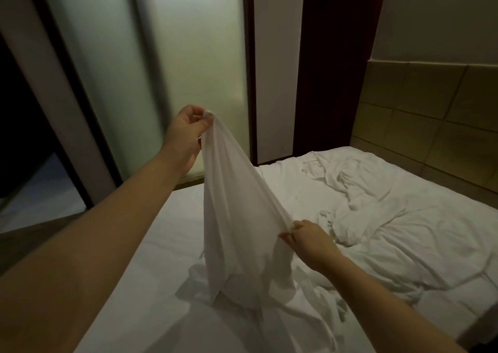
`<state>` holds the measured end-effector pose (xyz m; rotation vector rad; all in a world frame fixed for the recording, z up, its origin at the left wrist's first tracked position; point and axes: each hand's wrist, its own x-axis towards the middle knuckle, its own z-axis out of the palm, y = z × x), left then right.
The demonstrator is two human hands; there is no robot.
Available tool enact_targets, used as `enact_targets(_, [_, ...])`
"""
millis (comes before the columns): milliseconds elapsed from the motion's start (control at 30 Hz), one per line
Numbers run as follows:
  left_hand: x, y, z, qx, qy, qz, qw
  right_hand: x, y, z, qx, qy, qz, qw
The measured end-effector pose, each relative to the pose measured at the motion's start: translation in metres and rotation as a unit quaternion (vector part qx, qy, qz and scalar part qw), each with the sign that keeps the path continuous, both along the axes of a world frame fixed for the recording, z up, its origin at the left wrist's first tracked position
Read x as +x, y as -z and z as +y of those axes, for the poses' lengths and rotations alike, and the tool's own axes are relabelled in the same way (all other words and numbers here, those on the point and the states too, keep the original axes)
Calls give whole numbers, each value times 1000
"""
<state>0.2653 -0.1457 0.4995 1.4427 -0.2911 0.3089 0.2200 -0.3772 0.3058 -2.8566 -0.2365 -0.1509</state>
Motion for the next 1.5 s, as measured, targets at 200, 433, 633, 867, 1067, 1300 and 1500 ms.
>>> enact_targets(200, [0,10,19,-13,-22,15,1000,-4,14,-3,117,98,-78,985])
enact_targets(433, [11,14,50,-32,-38,36,998,-13,14,5,184,136,-125,966])
enact_targets(633, [15,21,57,-43,-36,38,998,-19,29,-6,134,229,-51,963])
enact_targets(867, [32,42,73,15,-105,61,992,-21,14,-17,399,287,-163,855])
enact_targets(1067, [50,58,89,36,-162,76,983,-28,-6,-41,329,216,-147,907])
enact_targets(1300, [57,66,66,94,-239,75,964,-41,-14,-52,338,236,-185,892])
enact_targets(1500, [53,71,32,172,-257,85,947,-51,-40,-53,345,181,-248,887])
